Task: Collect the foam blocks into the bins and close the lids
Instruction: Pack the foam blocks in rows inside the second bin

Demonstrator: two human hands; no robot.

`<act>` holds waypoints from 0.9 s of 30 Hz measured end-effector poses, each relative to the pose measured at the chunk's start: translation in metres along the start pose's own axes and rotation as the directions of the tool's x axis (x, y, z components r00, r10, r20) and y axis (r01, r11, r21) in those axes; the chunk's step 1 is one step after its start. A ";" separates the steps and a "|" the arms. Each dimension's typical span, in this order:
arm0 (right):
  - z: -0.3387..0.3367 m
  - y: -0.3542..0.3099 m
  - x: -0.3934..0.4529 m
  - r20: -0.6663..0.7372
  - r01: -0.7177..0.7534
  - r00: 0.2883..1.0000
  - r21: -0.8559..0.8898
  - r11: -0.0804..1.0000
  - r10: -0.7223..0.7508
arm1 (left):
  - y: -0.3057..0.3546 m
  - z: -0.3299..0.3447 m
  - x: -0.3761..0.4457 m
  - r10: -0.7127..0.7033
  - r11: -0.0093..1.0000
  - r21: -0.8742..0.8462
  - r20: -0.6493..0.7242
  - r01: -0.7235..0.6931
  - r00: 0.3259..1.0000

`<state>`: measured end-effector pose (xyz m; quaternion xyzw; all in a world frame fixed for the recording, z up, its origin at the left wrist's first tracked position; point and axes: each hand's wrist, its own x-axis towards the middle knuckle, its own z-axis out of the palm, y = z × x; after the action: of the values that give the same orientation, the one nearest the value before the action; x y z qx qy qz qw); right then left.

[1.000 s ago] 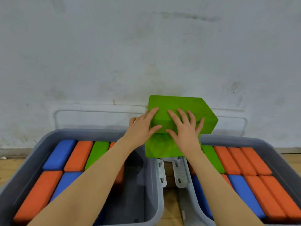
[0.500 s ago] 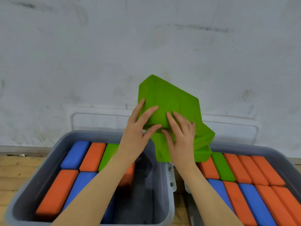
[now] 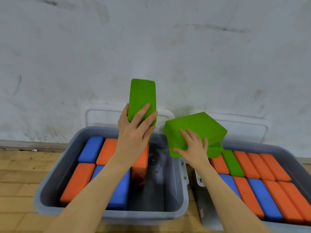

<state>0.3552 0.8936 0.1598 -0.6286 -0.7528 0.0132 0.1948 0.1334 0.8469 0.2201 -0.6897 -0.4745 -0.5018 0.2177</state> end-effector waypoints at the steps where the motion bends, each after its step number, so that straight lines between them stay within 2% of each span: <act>1: 0.004 0.003 0.000 0.039 0.016 0.999 -0.059 0.998 -0.014 | -0.003 0.004 -0.008 -0.006 1.000 0.011 0.018 0.006 1.000; 3: 0.010 0.008 0.000 0.062 0.054 0.997 -0.150 0.987 -0.045 | -0.007 0.010 -0.026 -0.016 0.999 0.035 0.061 0.014 0.998; 7: 0.021 0.013 -0.003 -0.049 0.169 0.979 -0.339 0.925 -0.197 | -0.006 0.016 -0.053 -0.025 0.997 0.077 0.119 0.016 0.993; 10: 0.021 0.016 -0.003 -0.112 0.238 0.947 -0.387 0.891 -0.302 | -0.006 0.016 -0.058 -0.040 0.995 0.094 0.122 0.029 0.992; 14: 0.004 0.007 0.000 -0.274 0.279 0.889 -0.311 0.908 -0.367 | -0.007 0.012 -0.056 -0.069 0.993 0.108 0.122 0.056 0.990; 18: -0.025 -0.031 0.003 -0.444 0.348 0.804 -0.187 0.918 -0.395 | -0.010 -0.004 -0.046 -0.085 0.993 0.096 0.107 0.075 0.991; 23: -0.056 -0.092 -0.001 -0.546 0.453 0.721 -0.092 0.887 -0.425 | -0.028 -0.038 -0.029 -0.103 0.995 0.019 0.027 0.103 0.994; 27: -0.063 -0.138 -0.003 -0.639 0.492 0.658 -0.036 0.870 -0.398 | -0.046 -0.068 -0.028 -0.118 0.992 0.049 -0.001 0.118 0.993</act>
<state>0.2453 0.8474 0.2535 -0.3767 -0.7716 -0.1923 0.4751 0.0587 0.8024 0.2142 -0.6554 -0.5268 -0.5012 0.2042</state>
